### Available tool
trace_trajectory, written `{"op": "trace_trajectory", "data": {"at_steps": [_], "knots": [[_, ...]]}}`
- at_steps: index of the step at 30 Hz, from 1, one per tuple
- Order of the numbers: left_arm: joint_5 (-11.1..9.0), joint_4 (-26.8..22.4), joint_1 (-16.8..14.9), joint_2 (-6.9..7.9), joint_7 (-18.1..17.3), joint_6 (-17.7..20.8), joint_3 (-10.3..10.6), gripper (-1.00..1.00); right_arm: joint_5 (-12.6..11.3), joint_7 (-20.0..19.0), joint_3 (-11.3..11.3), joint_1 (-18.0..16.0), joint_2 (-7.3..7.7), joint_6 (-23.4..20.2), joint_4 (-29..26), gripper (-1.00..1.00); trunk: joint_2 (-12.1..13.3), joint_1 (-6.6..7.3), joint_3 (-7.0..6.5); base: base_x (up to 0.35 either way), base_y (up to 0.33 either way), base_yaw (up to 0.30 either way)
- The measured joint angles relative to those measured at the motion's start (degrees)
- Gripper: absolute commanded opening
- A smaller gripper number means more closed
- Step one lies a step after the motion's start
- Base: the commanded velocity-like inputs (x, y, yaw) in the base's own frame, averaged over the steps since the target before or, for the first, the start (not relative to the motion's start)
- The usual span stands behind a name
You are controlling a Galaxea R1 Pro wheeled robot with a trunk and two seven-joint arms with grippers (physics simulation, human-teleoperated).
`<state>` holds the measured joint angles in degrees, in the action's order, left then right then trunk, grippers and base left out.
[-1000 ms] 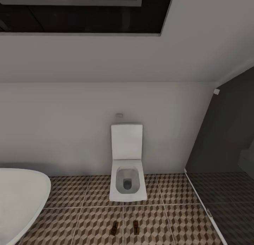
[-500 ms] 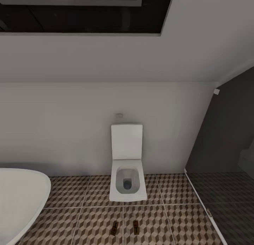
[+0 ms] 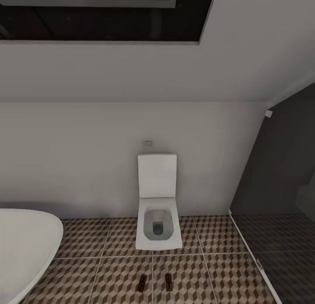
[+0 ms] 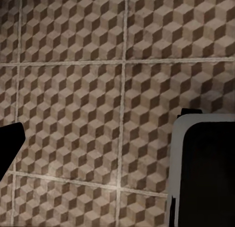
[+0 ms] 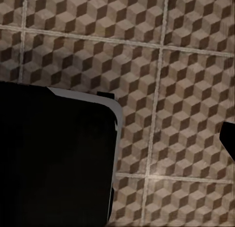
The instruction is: Take the four mousetraps from the cabinet in the bathroom and place them on the bathroom floor. Make sure all four end up on the same floor surface, and ensure that at least two of them are either under or directly next to the same bathroom sink.
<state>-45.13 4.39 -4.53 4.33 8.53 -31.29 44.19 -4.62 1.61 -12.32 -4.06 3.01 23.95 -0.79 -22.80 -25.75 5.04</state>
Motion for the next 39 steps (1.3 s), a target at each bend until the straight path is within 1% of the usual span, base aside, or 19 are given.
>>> {"op": "trace_trajectory", "data": {"at_steps": [1, 3, 8, 11, 13, 17, 18, 19, 23, 24, 29, 39], "knots": [[-0.16, 0.00, 0.00, -0.05, 0.03, 0.04, -0.01, 1.00, -0.41, 0.41, 0.00, 0.01, -0.02, -0.27, -0.01, 1.00, 0.00, 0.00, 0.00, 0.000, 0.000, 0.000], [-0.55, 0.00, 0.00, -0.15, 0.11, 0.20, -0.04, 1.00, -2.13, 1.34, 0.03, 0.04, -0.22, -0.85, -0.06, 1.00, 0.00, 0.00, 0.00, 0.000, 0.000, 0.000], [-0.86, -0.02, 0.00, -0.22, 0.35, 0.64, -0.06, 1.00, -5.70, 2.06, 0.04, 0.05, -0.74, -1.46, -0.13, 1.00, 0.00, 0.00, 0.00, 0.000, 0.000, 0.000], [-0.99, -0.04, 0.00, -0.24, 0.45, 1.08, -0.06, 1.00, -7.20, 2.63, 0.06, 0.06, -1.02, -1.99, -0.19, 1.00, 0.00, 0.00, 0.00, 0.000, 0.000, 0.000], [-1.09, -0.02, 0.01, -0.25, 0.52, 1.74, -0.06, 1.00, -8.13, 4.07, 0.07, 0.06, -1.19, -2.47, -0.26, 1.00, 0.00, 0.00, 0.00, 0.000, 0.000, 0.000], [-1.12, -0.01, 0.01, -0.25, 0.51, 3.26, -0.01, 1.00, -8.81, 7.20, 0.13, 0.06, -1.35, -2.78, -0.35, 1.00, 0.00, 0.00, 0.00, 0.000, 0.000, 0.000], [-1.11, -0.04, 0.01, -0.26, 0.52, 4.31, 0.00, 1.00, -8.99, 8.81, 0.15, 0.06, -1.41, -2.85, -0.40, 1.00, 0.00, 0.00, 0.00, 0.000, 0.000, 0.000], [-1.11, -0.03, 0.01, -0.26, 0.52, 4.89, 0.01, 1.00, -9.06, 9.55, 0.15, 0.06, -1.43, -2.88, -0.43, 1.00, 0.00, 0.00, 0.00, 0.000, 0.000, 0.000], [-1.08, -0.07, 0.01, -0.26, 0.48, 6.87, 0.02, 1.00, -9.23, 11.38, 0.16, 0.06, -1.53, -2.95, -0.50, 1.00, 0.00, 0.00, 0.00, 0.000, 0.000, 0.000], [-1.07, -0.07, 0.01, -0.26, 0.40, 7.43, 0.05, 1.00, -9.25, 11.79, 0.14, 0.06, -1.75, -2.97, -0.48, 1.00, 0.00, 0.00, 0.00, 0.000, 0.000, 0.000], [-1.00, -0.15, 0.02, -0.26, 0.26, 8.10, 0.05, 1.00, -9.24, 12.29, 0.10, 0.06, -2.66, -3.00, -0.46, 1.00, 0.00, 0.00, 0.00, 0.000, 0.000, 0.000], [-0.98, -0.25, 0.01, -0.26, 0.14, 8.30, 0.09, 1.00, -9.19, 12.39, 0.08, 0.06, -2.92, -2.81, -0.73, 1.00, 0.00, 0.00, 0.00, 0.000, 0.000, 0.000]]}}
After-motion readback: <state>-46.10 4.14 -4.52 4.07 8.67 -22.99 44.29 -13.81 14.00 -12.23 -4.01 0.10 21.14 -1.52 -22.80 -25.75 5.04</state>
